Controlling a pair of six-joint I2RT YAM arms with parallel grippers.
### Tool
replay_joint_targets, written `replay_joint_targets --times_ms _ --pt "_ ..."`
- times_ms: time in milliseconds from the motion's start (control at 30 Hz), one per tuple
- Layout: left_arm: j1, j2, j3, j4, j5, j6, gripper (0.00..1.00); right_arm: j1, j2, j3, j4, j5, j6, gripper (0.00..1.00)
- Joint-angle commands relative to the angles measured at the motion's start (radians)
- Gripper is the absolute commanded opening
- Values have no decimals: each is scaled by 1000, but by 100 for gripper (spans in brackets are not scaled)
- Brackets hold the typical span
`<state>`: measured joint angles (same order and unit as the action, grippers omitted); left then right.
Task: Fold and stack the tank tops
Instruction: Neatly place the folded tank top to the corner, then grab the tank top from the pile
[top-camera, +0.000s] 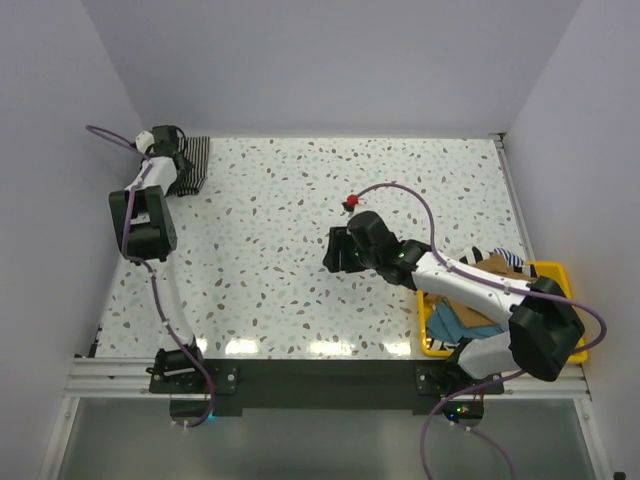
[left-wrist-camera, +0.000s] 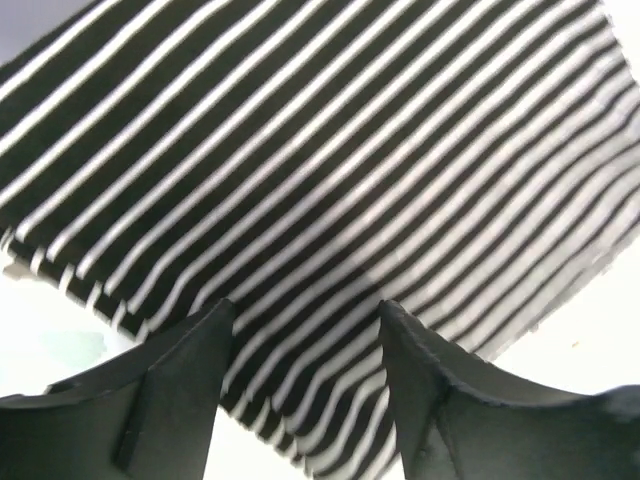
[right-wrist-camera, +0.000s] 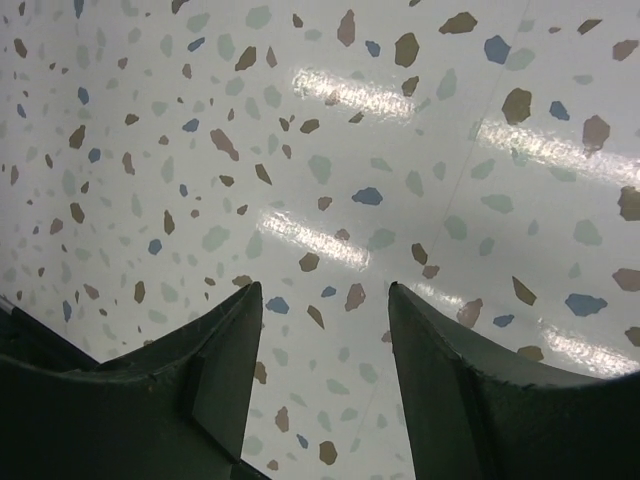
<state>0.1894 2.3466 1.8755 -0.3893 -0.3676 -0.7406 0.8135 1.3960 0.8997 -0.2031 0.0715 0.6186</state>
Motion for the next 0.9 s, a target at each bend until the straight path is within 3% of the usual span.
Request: replay_joint_targets --times_ms 0,233,300,533,633,767,867 --pt "-11 -180 -51 110 58 55 67 4 -69 94 -87 100 -17 58" --pt "-123 -455 -176 99 134 63 70 -17 -149 180 -400 330 76 64" --pt "-206 -571 -243 112 157 56 70 -31 -167 192 -490 411 149 65" --pt "-539 -921 -703 234 286 -17 70 -112 -369 147 -911 683 415 80" --pt "-678 -1023 -798 221 324 0 68 -183 -413 130 -989 741 452 84" --pt "-894 -1118 -872 178 322 37 68 -358 -398 123 -940 697 356 84" --pt "-991 -1179 -943 190 346 21 68 -488 -350 123 -927 668 314 84"
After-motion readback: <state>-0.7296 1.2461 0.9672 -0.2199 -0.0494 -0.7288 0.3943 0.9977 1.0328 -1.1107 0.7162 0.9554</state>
